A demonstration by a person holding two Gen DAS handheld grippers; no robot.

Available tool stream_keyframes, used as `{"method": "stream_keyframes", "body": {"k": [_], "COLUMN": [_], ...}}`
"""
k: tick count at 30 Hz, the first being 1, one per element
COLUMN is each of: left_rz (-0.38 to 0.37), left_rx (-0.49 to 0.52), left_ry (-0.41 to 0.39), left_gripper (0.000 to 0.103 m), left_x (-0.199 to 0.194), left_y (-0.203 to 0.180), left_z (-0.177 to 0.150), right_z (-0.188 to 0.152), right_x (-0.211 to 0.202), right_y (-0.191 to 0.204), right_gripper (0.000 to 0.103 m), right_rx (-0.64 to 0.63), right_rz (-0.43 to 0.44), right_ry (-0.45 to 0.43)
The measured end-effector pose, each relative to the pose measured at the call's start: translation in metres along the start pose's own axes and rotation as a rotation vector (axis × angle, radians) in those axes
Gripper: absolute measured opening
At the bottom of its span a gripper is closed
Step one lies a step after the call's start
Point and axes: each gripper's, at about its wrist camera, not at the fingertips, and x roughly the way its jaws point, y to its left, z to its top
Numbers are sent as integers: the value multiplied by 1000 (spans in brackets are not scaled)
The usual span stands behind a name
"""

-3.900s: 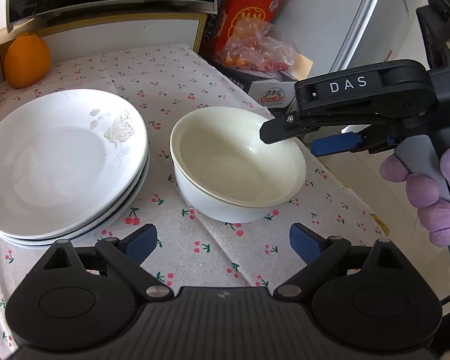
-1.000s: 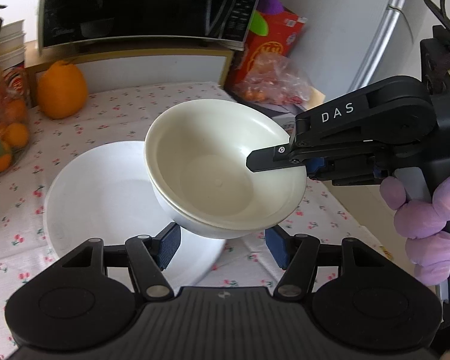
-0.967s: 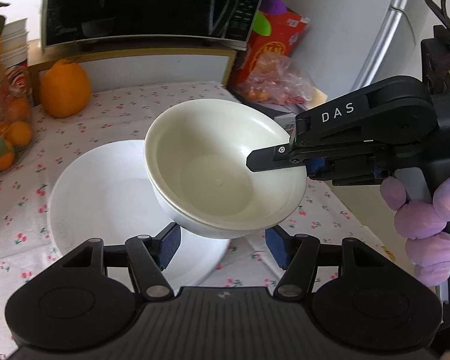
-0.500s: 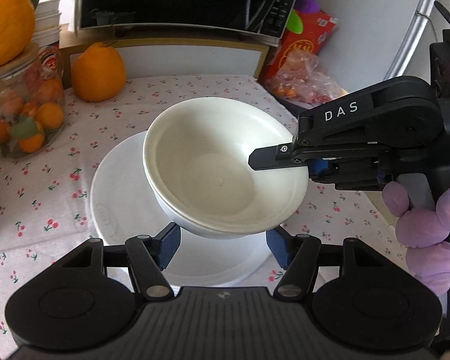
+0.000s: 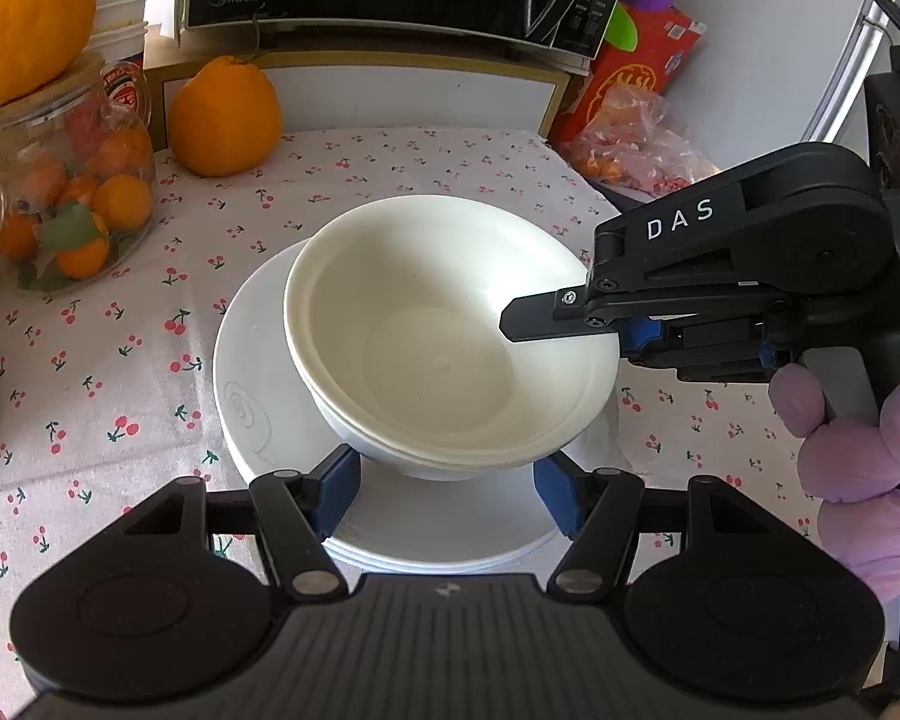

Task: Organize plates and bowls
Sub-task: 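Lift the nested bowls with both grippers onto the white plate stack, then open both grippers to release the bowls on the plates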

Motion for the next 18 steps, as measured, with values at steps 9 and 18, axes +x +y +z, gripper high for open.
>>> {"method": "stream_keyframes", "body": {"k": [9, 18], "left_rz": [2, 0], "left_rx": [2, -1], "left_ry": [-1, -1], "left_gripper": [60, 65], "left_x": [0, 2], "left_y": [-2, 0], "left_z": [0, 0], "right_z": [-1, -1], "right_x": [2, 3], "right_y": [-2, -3], "right_gripper": [18, 20], "right_rx": [19, 25], "right_rz": [-2, 4], "right_ry": [12, 19]}}
